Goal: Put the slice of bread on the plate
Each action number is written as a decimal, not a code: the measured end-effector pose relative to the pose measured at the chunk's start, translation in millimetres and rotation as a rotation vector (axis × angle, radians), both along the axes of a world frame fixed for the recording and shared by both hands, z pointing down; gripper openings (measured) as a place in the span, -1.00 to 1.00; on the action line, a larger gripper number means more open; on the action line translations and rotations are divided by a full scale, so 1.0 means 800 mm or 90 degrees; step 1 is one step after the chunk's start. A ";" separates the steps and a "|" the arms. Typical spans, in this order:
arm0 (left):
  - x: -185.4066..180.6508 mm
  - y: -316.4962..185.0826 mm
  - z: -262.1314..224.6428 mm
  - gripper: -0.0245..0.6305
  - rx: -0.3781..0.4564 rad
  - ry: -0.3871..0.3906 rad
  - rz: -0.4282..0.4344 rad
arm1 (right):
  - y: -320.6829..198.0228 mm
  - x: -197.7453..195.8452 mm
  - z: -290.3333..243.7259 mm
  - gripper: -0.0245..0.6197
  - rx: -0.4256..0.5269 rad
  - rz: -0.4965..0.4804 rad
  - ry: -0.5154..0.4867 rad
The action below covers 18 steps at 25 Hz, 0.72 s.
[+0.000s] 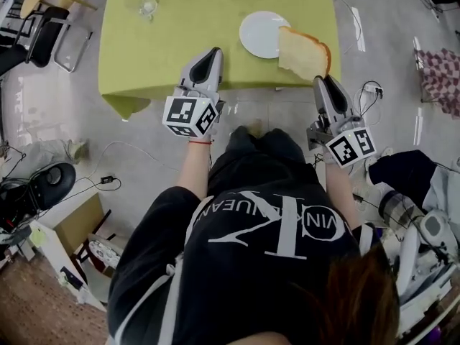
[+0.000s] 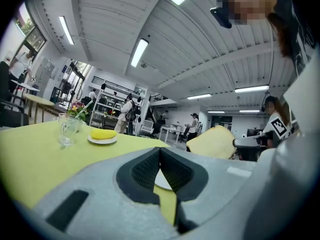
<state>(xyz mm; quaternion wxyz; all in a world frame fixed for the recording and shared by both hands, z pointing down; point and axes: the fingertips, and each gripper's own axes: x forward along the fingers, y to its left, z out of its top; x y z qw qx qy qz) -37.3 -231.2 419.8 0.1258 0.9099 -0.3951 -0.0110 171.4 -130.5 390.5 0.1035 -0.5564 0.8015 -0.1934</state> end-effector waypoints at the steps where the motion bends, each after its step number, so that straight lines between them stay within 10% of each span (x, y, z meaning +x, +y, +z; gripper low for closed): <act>1: 0.003 0.000 0.001 -0.92 -0.001 -0.001 0.001 | -0.002 0.001 0.002 -0.68 -0.004 -0.003 -0.006; 18: -0.009 -0.046 0.004 -0.92 -0.025 -0.010 -0.089 | -0.099 -0.029 0.024 -0.68 -0.084 -0.149 -0.102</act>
